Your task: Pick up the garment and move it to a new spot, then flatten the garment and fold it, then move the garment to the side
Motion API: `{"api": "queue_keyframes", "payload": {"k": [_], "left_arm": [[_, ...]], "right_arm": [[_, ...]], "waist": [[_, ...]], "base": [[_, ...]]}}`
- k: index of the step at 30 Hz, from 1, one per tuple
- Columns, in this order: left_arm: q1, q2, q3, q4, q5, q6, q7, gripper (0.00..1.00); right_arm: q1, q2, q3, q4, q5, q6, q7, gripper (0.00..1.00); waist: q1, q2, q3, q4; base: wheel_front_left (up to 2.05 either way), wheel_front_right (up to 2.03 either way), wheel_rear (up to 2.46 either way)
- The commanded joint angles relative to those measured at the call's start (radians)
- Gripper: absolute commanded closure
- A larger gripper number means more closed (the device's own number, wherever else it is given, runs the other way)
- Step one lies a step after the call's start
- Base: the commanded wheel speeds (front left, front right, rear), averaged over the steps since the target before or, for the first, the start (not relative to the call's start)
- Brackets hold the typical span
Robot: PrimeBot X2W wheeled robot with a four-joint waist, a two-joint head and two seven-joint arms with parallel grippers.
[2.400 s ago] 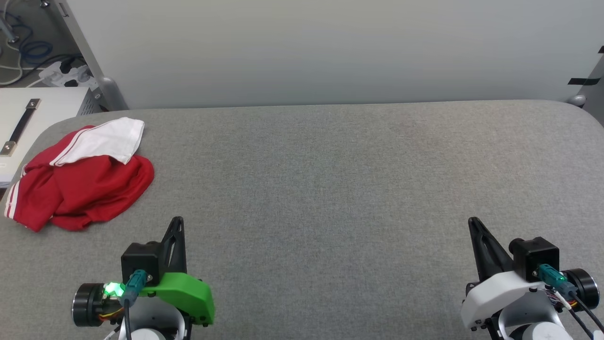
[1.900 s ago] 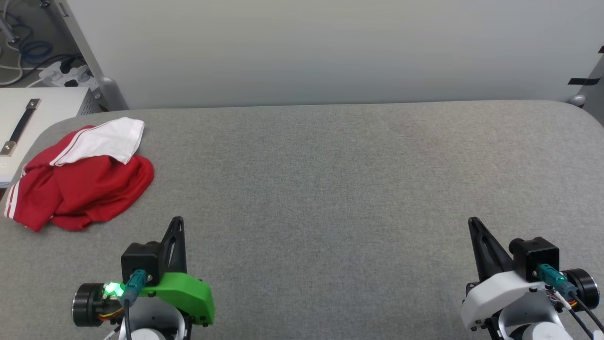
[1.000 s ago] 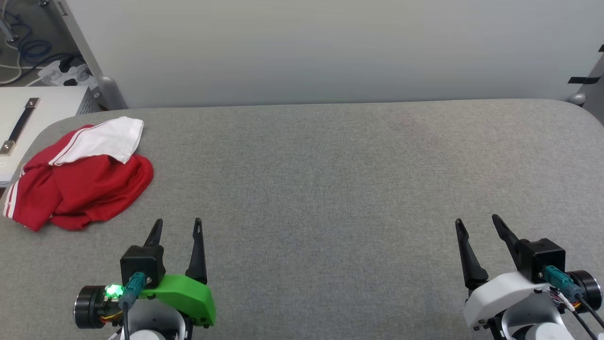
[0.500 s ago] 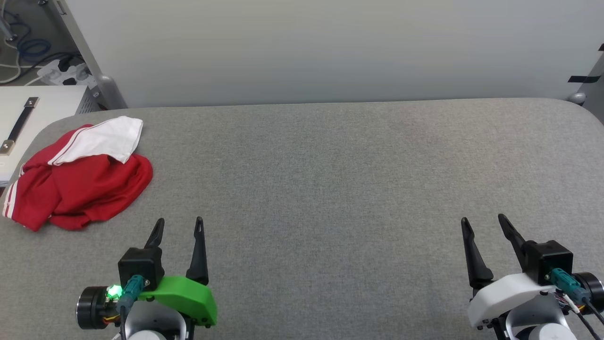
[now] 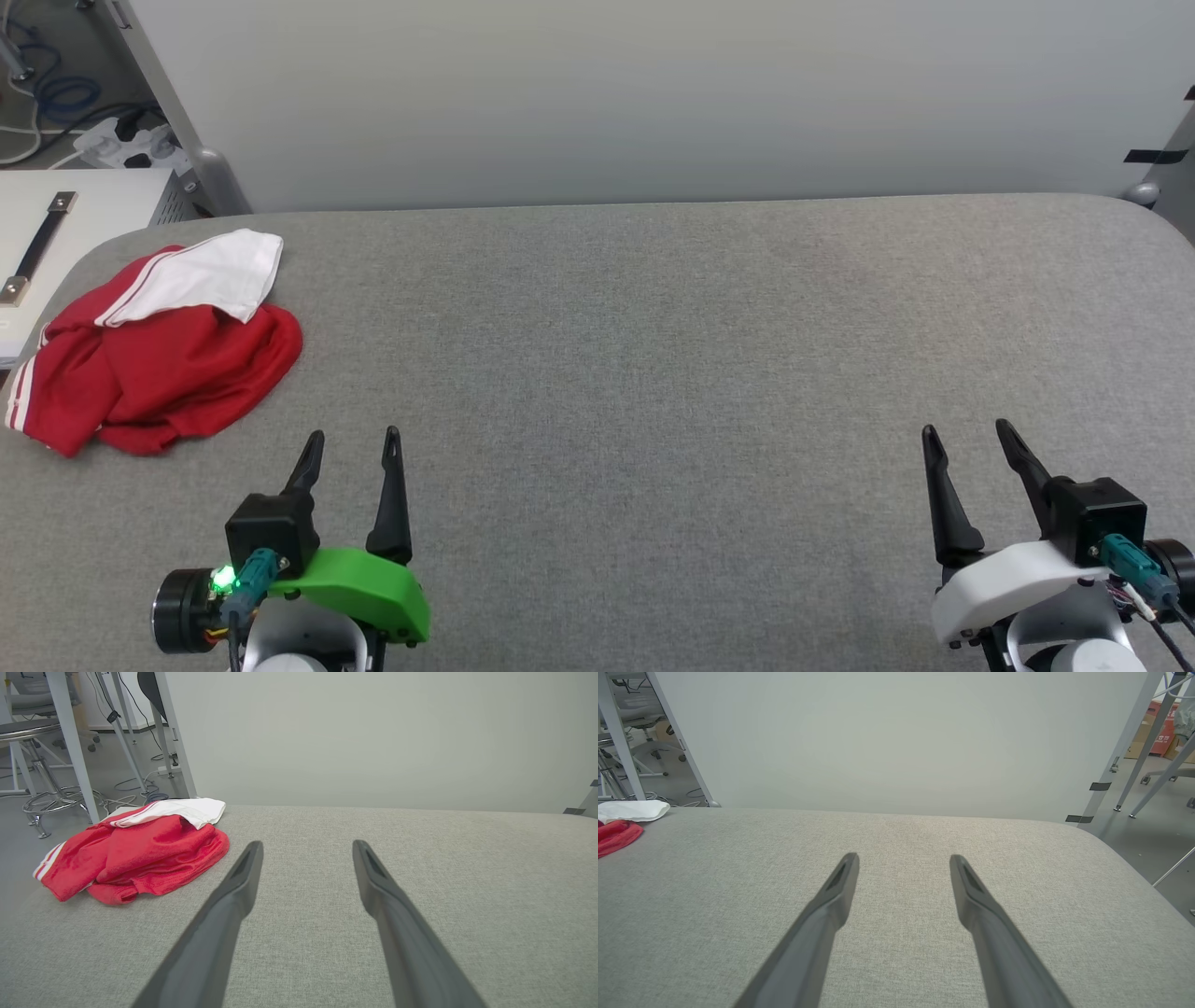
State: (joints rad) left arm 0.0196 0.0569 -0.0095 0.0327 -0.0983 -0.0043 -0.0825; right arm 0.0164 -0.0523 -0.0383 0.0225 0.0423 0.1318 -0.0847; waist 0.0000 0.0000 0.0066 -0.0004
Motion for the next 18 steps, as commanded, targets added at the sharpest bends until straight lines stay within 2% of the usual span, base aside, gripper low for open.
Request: {"api": "queue_keyframes", "payload": {"k": [1, 18], "left_arm": [[-0.009, -0.002, -0.001, 0.006, -0.012, 0.0, -0.011, 0.0], [-0.006, -0.003, -0.007, -0.031, -0.038, -0.016, -0.047, 0.0]], "right_arm": [[-0.015, 0.001, -0.004, -0.004, 0.009, 0.0, -0.011, 0.0], [-0.012, 0.001, -0.01, -0.059, -0.003, -0.001, -0.046, 0.0]], "waist": [[0.0, 0.0, -0.001, 0.0], [0.0, 0.0, -0.002, 0.005]], "base": [[0.0, 0.0, 0.0], [0.0, 0.0, 0.0]]}}
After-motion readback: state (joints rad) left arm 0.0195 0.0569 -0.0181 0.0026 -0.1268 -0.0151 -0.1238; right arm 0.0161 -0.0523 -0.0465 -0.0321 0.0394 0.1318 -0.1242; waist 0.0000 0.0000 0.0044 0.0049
